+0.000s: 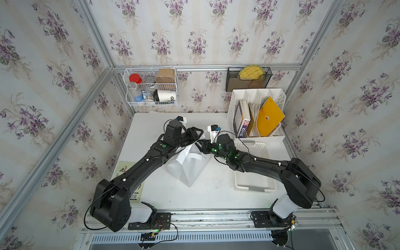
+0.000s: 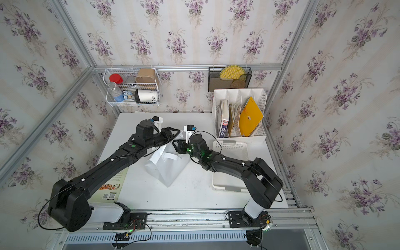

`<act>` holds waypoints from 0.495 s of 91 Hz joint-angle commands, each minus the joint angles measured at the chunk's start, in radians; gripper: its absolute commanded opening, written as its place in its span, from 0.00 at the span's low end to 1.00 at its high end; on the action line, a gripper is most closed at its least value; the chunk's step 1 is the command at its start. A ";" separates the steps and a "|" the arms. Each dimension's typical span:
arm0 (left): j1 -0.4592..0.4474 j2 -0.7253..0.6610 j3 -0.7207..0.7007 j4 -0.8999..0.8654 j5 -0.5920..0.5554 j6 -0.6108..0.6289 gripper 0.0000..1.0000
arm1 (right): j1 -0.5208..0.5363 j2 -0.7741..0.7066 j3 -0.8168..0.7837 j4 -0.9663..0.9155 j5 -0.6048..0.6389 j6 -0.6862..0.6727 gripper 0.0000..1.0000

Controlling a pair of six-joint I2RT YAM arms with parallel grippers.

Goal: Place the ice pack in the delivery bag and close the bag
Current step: Seal the delivery bag at the center of the board.

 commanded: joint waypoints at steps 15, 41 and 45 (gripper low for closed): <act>-0.005 -0.069 0.008 -0.191 -0.122 0.111 0.59 | -0.003 -0.068 -0.056 0.024 0.002 0.013 0.50; -0.001 -0.169 -0.033 -0.178 -0.113 0.063 0.59 | 0.007 -0.082 -0.077 0.078 -0.063 0.049 0.55; 0.001 -0.182 -0.035 -0.188 -0.113 0.064 0.59 | 0.012 -0.081 -0.075 0.082 -0.066 0.050 0.56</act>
